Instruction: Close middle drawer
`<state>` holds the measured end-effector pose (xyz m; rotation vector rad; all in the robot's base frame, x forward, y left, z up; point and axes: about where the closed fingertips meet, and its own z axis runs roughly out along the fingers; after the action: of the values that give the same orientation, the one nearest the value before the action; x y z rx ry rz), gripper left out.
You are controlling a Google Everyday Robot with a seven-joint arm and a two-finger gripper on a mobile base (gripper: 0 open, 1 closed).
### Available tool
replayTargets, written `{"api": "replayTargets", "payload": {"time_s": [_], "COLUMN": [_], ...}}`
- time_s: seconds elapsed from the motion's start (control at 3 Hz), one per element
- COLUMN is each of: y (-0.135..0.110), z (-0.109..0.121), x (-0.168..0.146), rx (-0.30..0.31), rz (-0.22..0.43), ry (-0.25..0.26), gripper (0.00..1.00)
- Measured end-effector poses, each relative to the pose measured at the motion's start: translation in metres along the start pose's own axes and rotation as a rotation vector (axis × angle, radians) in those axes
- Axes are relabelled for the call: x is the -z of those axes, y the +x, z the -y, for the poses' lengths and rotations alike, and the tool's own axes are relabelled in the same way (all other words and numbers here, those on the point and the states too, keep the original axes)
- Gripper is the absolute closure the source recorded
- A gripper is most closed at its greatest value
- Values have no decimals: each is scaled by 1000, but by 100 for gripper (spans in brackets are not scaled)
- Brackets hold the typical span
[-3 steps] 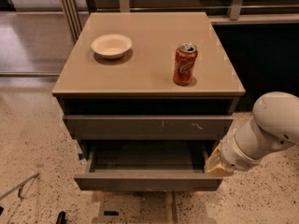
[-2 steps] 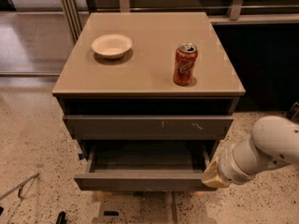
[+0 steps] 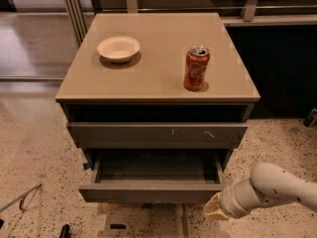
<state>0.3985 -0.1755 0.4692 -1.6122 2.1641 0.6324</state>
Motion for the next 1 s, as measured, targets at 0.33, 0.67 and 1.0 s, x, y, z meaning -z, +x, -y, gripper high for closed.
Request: {"api": "replayTargets", "payload": {"time_s": [0.33,0.67,1.0], "y": [17,17,22], "z": [-12,-12,-4], "x": [-36,-36,-48], "rx": [-34,-34,11], "rz": [21,21,36], "ry": [-63,-64,-30], "gripper": [100,100,100]}}
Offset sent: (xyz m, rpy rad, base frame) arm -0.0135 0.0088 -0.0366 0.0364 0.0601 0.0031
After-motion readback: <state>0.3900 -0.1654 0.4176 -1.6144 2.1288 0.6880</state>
